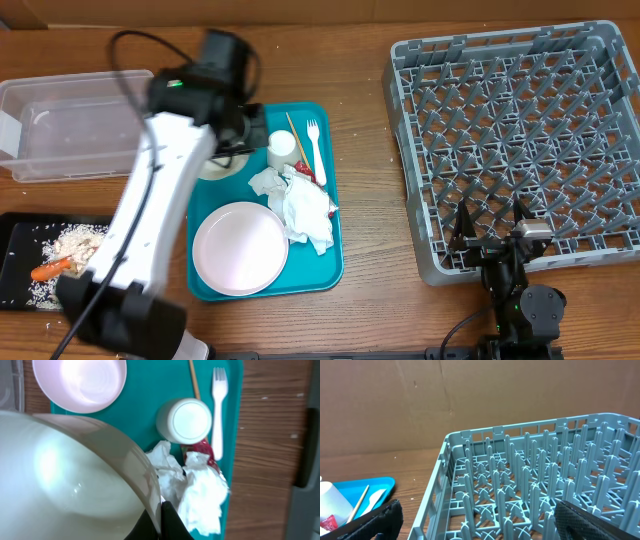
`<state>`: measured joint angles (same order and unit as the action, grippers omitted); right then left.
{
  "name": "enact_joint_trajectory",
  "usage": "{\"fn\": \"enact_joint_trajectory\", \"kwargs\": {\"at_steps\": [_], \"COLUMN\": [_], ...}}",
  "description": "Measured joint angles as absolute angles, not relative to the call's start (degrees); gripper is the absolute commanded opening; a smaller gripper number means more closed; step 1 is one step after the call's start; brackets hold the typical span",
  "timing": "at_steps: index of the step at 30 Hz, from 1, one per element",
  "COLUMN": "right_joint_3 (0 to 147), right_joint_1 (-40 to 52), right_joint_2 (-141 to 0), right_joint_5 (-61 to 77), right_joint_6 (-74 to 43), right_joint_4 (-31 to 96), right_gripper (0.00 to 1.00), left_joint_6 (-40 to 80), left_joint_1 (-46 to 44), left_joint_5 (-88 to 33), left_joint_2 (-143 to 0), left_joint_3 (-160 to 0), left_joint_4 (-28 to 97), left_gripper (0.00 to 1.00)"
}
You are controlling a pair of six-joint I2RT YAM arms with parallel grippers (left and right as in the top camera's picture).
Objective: Sort waste into correct bins and load items into the dishwasher
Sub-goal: 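Return the emptied bowl to the teal tray with the left gripper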
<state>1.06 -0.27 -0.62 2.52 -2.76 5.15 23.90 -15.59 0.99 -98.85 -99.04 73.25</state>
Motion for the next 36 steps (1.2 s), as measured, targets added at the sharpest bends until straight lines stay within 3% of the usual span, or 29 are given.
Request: {"fn": "enact_joint_trajectory", "kwargs": {"at_steps": [7,15,18,20,34,35,36], "right_joint_3": [1.1,1.1,1.1,1.1,1.1,1.1,1.1], "right_joint_1": [-0.3,-0.3,-0.3,-0.3,-0.3,-0.3,-0.3], "right_joint_2": [-0.6,-0.6,-0.6,-0.6,-0.6,-0.6,-0.6], "right_joint_5": [2.5,2.5,2.5,2.5,2.5,2.5,2.5], "right_joint_6": [-2.8,-2.8,-2.8,-2.8,-2.8,-2.7,-2.8], "right_joint_4": [5.1,5.1,5.1,5.1,5.1,5.2,5.2], "right_gripper": [1.0,1.0,1.0,1.0,1.0,1.0,1.0], "left_joint_6": [28.7,30.3,31.2,31.5,31.6,31.6,31.2], "left_joint_1": [-17.2,-16.7,-16.4,-16.1,-16.0,-16.0,-16.0], "left_joint_5": [9.6,11.3,11.4,11.4,11.4,11.4,11.0], "left_joint_2": [-112.3,-116.5,-118.3,-118.9,-118.7,-118.0,-116.9], "left_joint_3": [-99.0,-99.0,-99.0,-99.0,-101.6,-102.7,-103.6], "left_joint_4": [71.5,71.7,72.0,72.2,78.9,79.6,79.9], "left_gripper": [0.04,0.04,0.12,0.28,0.33,0.38,0.58]}}
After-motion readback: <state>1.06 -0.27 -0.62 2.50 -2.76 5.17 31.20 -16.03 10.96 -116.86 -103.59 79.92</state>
